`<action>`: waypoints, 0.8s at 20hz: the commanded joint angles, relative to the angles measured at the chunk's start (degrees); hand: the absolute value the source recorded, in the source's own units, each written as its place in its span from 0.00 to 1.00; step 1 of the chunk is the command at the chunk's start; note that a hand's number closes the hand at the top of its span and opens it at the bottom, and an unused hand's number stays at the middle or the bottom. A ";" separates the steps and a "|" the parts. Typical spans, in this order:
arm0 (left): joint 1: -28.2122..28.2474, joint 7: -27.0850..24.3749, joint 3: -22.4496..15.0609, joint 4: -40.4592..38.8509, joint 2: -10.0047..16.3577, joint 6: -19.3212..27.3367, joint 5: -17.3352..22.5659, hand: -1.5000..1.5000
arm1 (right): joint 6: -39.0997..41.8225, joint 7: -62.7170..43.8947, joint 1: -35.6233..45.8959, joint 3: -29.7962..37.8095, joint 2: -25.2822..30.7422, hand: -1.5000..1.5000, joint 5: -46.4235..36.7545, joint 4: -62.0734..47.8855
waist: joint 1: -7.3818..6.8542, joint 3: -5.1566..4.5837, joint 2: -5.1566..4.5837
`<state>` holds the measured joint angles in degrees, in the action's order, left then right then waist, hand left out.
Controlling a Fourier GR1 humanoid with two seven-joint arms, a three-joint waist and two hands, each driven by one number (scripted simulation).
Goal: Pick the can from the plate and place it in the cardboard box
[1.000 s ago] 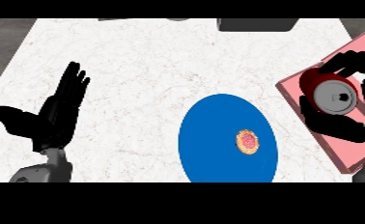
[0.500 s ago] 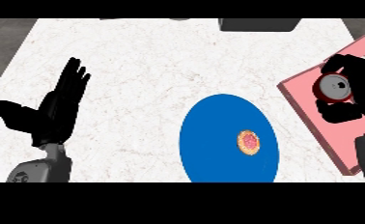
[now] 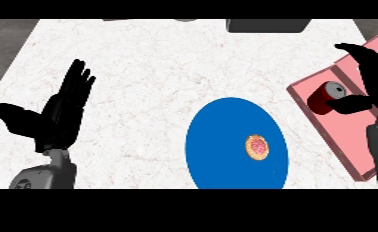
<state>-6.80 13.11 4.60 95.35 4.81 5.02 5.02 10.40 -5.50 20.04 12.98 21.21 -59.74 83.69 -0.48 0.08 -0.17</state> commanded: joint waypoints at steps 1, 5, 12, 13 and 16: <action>0.40 -0.04 1.23 0.40 1.08 -0.83 0.98 0.50 | -9.93 5.82 1.59 3.67 -2.82 0.00 4.87 2.13 | 0.20 0.02 0.20; 1.58 -0.83 -0.77 1.11 -0.98 0.97 -1.05 0.50 | -9.07 9.59 4.56 10.39 -4.05 0.00 16.60 2.31 | 0.53 0.01 0.31; 0.05 1.50 2.11 0.42 1.62 0.08 0.75 0.50 | -1.91 1.51 8.41 21.21 -8.47 0.00 36.09 3.54 | 1.23 0.00 0.48; 2.33 -2.52 1.80 -0.83 1.19 -1.48 0.90 0.50 | -2.04 2.29 6.92 21.70 -9.78 0.00 37.95 3.66 | 1.10 -0.05 0.37; 3.98 -1.42 0.40 0.95 0.15 -0.92 0.26 0.50 | 3.27 -0.31 6.13 27.32 -5.20 0.00 46.14 6.25 | 1.28 -0.06 0.50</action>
<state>-4.92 12.35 6.15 95.71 5.78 4.14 6.01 9.76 -3.69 26.62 34.31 14.29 -23.00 88.07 0.60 0.03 0.26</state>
